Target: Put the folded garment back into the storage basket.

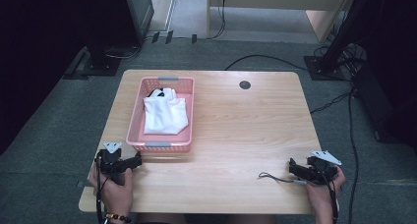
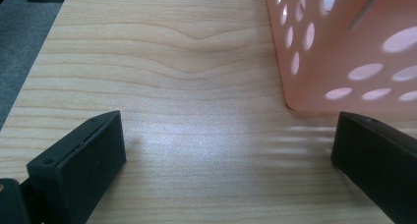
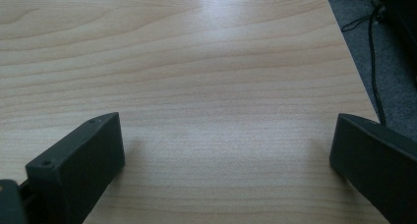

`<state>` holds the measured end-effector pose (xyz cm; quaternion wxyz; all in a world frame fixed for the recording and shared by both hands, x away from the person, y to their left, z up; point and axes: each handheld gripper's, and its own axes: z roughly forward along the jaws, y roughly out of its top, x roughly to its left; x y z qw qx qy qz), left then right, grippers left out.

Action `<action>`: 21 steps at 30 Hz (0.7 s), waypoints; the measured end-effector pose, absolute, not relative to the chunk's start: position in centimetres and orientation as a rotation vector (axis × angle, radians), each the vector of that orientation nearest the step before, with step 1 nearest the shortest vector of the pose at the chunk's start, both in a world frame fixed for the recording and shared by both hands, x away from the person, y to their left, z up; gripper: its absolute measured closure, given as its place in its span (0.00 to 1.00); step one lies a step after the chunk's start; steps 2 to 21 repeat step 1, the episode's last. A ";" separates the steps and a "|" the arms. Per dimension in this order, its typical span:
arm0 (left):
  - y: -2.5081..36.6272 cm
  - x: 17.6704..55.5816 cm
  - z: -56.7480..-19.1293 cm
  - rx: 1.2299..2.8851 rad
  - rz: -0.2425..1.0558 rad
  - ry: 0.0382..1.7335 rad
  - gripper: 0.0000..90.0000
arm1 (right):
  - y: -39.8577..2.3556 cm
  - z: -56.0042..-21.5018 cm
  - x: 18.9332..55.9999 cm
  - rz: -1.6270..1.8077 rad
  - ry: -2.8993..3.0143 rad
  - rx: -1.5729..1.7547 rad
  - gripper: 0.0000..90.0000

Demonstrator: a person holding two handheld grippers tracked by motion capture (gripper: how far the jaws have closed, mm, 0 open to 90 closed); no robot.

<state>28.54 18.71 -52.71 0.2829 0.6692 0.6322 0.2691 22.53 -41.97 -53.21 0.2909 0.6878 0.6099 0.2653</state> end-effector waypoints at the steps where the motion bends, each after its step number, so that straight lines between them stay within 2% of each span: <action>1: 18.7 28.5 -52.7 1.791 0.720 1.693 0.00 | -42.0 -53.2 22.5 0.707 1.626 1.834 0.00; 21: 18.7 28.5 -52.7 1.791 0.720 1.693 0.00 | -42.0 -53.2 22.5 0.707 1.626 1.834 0.00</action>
